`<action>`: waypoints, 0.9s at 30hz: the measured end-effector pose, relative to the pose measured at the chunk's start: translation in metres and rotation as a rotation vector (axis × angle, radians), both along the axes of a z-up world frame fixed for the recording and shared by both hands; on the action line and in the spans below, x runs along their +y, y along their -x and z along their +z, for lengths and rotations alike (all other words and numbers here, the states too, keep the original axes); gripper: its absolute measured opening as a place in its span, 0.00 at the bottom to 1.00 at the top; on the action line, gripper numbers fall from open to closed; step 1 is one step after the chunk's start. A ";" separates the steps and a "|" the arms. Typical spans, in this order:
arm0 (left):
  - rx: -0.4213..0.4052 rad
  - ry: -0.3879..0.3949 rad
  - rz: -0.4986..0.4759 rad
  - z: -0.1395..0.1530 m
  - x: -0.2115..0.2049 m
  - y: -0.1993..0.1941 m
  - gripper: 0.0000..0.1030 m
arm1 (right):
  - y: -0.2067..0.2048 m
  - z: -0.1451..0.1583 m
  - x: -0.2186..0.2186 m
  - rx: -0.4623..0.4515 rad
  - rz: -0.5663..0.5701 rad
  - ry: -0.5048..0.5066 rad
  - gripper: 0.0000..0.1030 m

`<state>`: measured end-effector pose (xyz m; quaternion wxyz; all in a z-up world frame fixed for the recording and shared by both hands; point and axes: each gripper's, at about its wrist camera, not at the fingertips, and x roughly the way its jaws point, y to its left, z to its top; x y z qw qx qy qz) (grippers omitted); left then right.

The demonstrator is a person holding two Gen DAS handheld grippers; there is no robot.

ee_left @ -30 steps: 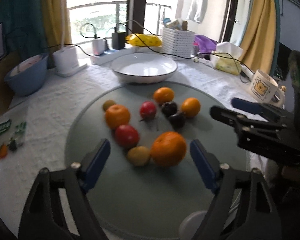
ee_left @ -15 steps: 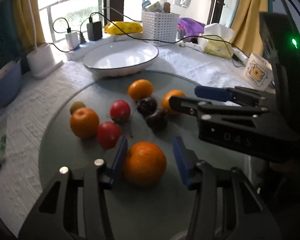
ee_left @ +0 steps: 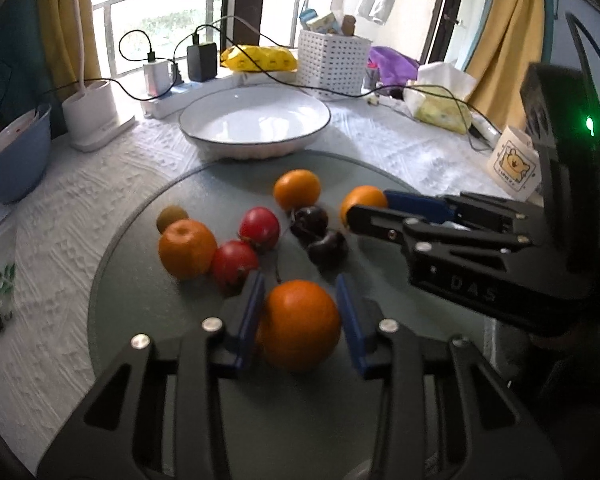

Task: Organize fruits
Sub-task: 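Grasp the large orange with the left gripper while the right gripper grasps a small tangerine, then lift both held oranges and carry them toward the white plate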

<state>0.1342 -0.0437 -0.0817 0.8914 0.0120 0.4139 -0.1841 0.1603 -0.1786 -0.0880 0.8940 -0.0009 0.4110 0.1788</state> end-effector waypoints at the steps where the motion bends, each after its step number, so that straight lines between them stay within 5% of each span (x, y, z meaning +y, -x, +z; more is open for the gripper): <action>1: -0.006 0.007 0.000 0.003 0.001 -0.001 0.32 | 0.000 0.002 -0.001 -0.005 -0.003 -0.003 0.37; 6: -0.035 0.014 -0.003 0.013 0.003 -0.009 0.31 | -0.001 0.010 -0.005 -0.027 -0.009 -0.006 0.37; 21: 0.089 0.073 0.001 -0.008 0.010 0.000 0.40 | 0.010 0.010 -0.007 -0.032 -0.023 0.013 0.37; 27: 0.060 0.063 -0.001 -0.010 0.007 0.007 0.38 | 0.017 0.014 -0.009 -0.046 -0.030 0.016 0.37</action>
